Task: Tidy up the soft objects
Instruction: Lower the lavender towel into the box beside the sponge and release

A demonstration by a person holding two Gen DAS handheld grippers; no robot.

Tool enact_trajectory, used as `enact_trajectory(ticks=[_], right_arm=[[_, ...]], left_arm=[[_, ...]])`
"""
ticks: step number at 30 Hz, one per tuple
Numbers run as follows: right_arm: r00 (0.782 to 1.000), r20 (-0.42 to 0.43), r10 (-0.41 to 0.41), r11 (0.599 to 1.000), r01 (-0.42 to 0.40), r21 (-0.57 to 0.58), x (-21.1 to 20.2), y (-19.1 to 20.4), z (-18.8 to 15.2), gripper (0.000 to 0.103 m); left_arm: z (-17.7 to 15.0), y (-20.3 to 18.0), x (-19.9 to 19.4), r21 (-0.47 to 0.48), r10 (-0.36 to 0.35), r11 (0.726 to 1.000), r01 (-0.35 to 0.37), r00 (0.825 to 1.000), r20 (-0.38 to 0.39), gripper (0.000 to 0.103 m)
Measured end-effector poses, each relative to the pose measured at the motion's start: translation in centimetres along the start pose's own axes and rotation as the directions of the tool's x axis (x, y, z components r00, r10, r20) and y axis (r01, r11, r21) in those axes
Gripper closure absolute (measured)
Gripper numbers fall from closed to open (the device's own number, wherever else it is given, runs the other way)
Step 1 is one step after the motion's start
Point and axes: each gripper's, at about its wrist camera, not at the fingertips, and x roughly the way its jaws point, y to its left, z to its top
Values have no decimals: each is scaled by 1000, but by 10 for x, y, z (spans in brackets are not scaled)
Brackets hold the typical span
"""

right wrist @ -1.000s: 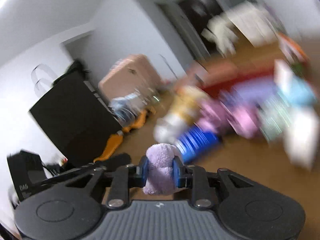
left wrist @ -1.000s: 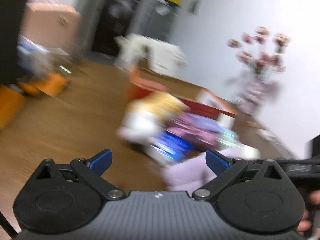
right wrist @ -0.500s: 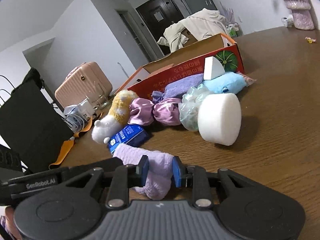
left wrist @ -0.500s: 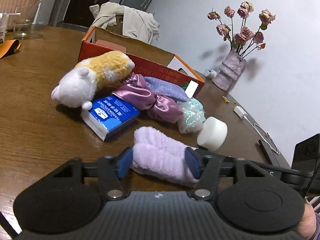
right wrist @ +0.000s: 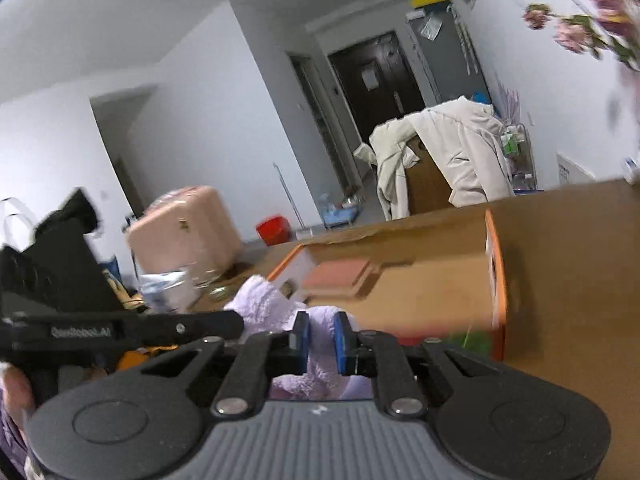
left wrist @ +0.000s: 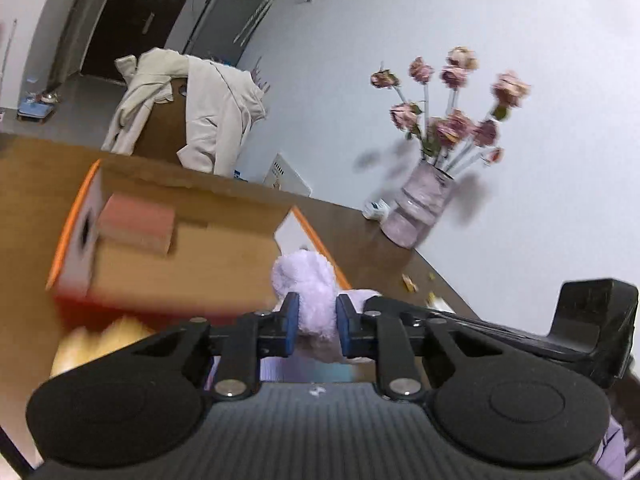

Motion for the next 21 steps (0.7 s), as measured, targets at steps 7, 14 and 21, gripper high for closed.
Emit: enact_trajectory(ticks=[7,14,21], right_arm=[[967,-202,-155,988,149,-43,144,-83,96,92],[877,-291,-383,923,347,-169,234,-122,107,91],[865,-221,-451,889,414,-196,224,-112,110,77]], left_arm=[[72,53,161,-200,84,973,-114,984,-155,86],[80,91,240,-242,133,951,-192,962,-239,79],[94,74,203,-136,196,965,-223,963,-185,65]])
